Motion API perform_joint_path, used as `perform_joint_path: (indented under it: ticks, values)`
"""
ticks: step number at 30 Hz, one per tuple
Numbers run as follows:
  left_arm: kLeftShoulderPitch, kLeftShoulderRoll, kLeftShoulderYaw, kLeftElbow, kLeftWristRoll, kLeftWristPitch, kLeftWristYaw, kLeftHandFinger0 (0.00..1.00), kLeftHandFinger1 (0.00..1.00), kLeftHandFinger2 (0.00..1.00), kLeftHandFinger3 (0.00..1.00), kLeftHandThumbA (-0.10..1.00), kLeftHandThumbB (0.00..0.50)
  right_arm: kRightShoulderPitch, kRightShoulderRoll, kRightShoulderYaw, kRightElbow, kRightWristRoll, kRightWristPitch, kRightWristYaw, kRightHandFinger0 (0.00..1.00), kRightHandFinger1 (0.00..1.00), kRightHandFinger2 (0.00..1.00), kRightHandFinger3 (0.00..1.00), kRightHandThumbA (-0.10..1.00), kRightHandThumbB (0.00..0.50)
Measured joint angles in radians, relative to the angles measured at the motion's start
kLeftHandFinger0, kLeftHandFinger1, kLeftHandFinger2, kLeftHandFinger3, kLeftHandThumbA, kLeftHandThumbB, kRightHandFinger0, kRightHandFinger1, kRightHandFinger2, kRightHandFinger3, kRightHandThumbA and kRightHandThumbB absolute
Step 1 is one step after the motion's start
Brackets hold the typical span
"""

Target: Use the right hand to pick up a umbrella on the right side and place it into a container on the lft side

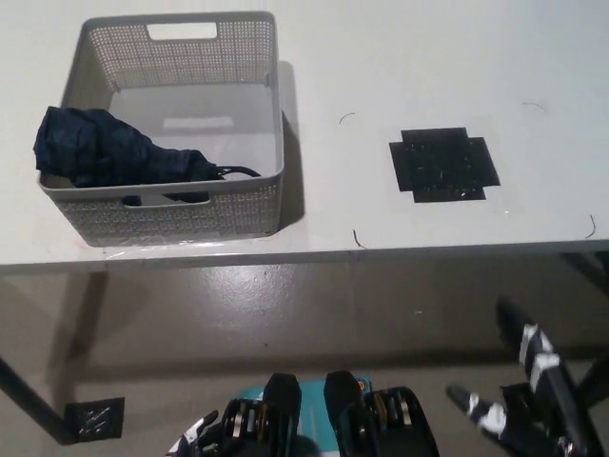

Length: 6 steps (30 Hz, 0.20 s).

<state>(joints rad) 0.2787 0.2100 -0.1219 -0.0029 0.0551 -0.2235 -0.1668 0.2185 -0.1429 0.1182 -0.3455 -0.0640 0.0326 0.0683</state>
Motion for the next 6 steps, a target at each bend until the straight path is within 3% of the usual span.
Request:
perform_joint_path:
  ticks: [3,4,5,6]
  values:
    - [-0.001,-0.007,0.013,0.000,-0.005,0.000,0.000,1.00,1.00,1.00,1.00,1.00,0.003,0.010,0.003,0.000,0.081,0.017,-0.044,0.008,1.00,1.00,1.00,1.00,1.00,0.329]
    - [-0.001,-0.008,0.016,0.000,-0.006,0.000,0.000,1.00,1.00,1.00,1.00,1.00,0.008,0.010,0.003,0.001,0.104,0.020,-0.057,0.010,1.00,1.00,1.00,1.00,1.00,0.340]
    - [-0.002,-0.010,0.021,0.000,-0.008,0.000,0.000,1.00,1.00,1.00,1.00,1.00,0.009,0.009,0.004,0.001,0.130,0.024,-0.071,0.012,1.00,1.00,1.00,1.00,1.00,0.301]
    - [-0.005,-0.011,0.026,0.000,-0.010,0.000,0.000,1.00,1.00,1.00,1.00,1.00,0.017,0.009,0.005,0.000,0.155,0.028,-0.085,0.014,1.00,1.00,1.00,1.00,1.00,0.320]
